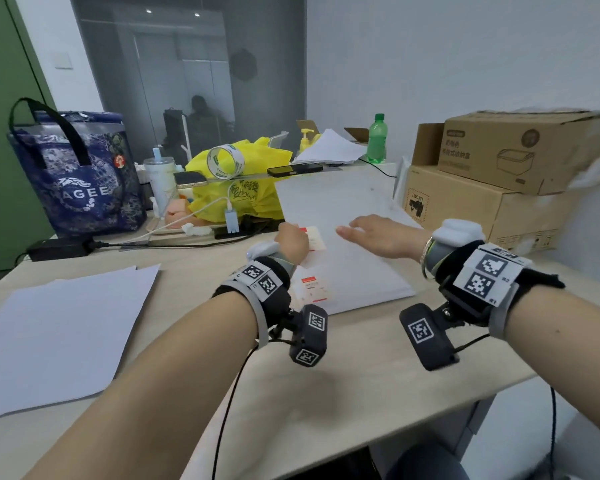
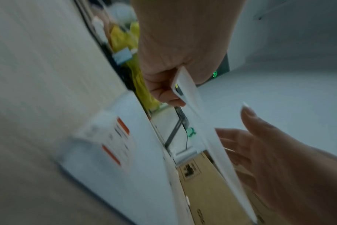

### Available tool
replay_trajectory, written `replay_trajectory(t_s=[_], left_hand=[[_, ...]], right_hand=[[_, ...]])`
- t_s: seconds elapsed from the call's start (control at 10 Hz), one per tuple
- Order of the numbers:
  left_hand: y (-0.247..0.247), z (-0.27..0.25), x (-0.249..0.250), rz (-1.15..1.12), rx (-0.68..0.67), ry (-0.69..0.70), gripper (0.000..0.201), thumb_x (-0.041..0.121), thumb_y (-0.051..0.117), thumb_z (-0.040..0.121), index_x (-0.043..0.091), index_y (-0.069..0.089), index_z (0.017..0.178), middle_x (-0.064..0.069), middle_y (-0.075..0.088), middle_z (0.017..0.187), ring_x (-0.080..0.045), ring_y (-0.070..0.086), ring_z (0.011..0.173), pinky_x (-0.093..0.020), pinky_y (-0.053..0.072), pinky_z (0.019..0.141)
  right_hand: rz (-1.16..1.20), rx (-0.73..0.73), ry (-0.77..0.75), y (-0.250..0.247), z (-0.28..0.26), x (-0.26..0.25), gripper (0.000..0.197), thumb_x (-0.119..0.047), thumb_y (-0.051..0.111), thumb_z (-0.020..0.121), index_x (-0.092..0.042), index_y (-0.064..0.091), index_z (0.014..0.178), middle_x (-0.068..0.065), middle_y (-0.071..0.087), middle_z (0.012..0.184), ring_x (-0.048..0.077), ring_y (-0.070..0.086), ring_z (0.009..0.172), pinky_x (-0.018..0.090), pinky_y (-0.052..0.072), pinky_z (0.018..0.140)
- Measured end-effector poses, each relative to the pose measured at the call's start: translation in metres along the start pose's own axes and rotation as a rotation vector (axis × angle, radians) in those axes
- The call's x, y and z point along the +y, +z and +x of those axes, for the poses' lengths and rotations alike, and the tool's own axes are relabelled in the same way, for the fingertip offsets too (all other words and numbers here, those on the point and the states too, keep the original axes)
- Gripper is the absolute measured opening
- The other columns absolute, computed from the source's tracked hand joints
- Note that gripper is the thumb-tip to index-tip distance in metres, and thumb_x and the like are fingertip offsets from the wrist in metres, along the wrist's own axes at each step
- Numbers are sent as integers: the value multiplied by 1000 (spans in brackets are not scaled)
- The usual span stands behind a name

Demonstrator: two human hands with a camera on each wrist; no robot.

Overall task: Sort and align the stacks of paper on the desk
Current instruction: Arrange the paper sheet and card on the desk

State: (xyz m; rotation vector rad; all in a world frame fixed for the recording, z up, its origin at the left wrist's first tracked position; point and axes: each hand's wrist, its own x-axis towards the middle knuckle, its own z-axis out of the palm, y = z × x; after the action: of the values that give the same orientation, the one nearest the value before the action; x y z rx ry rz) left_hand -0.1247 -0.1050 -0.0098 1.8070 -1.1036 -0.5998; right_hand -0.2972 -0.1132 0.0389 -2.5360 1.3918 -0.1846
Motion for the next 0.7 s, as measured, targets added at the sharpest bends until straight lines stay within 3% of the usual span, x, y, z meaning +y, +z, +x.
replay_trajectory(t_s=[0.1,0.2,0.3,0.4,0.5,0.6,0.7], left_hand=[[-33,-14,-7,-2,32,29,39,0,37,98,-6,43,136,-19,51,138,2,38,62,-21,54,83],[-65,-30,-18,62,40,-11,39,0,37,99,-6,42,137,-19,50,140,4,38,60,-2,41,49],[-92,-43,-35,66,70,-76,39,0,35,100,-7,42,137,-20,49,141,4,40,62,-3,38,44],[-119,-55,-52,414,64,-58,37,6,38,101,-5,42,136,-16,49,140,-7,59,101,-12,44,70],[-135,-63,-63,116,162,-196,38,10,36,102,-4,42,136,-5,59,122,-10,61,93,-14,51,70],[-148,-62,-84,464,189,-126,41,17,49,98,-1,43,134,-11,52,136,-19,57,118,-21,45,94],[-158,-60,-100,667,210,-101,47,19,57,93,-1,40,133,-11,51,136,-23,52,126,-26,38,103]], right_hand=[[-10,68,-9,5,-2,-12,71,-55,28,96,-2,36,142,14,38,149,30,36,137,37,29,111],[24,66,25,16,-1,-22,73,-56,28,96,0,33,143,16,36,150,32,35,138,38,29,111],[76,38,67,31,0,-29,73,-56,27,96,-3,29,145,15,32,153,31,33,140,38,28,113],[61,-18,135,44,2,-36,62,-46,23,101,0,33,142,17,35,149,32,36,137,37,31,109],[36,-95,157,57,5,-38,42,-22,23,103,3,43,130,20,41,142,32,41,130,32,33,98],[-33,-200,112,70,6,-43,38,-23,29,101,1,52,120,19,47,139,29,46,120,31,33,95],[-120,-321,57,86,9,-46,43,-33,38,97,-8,48,131,13,42,145,29,40,133,35,30,104]])
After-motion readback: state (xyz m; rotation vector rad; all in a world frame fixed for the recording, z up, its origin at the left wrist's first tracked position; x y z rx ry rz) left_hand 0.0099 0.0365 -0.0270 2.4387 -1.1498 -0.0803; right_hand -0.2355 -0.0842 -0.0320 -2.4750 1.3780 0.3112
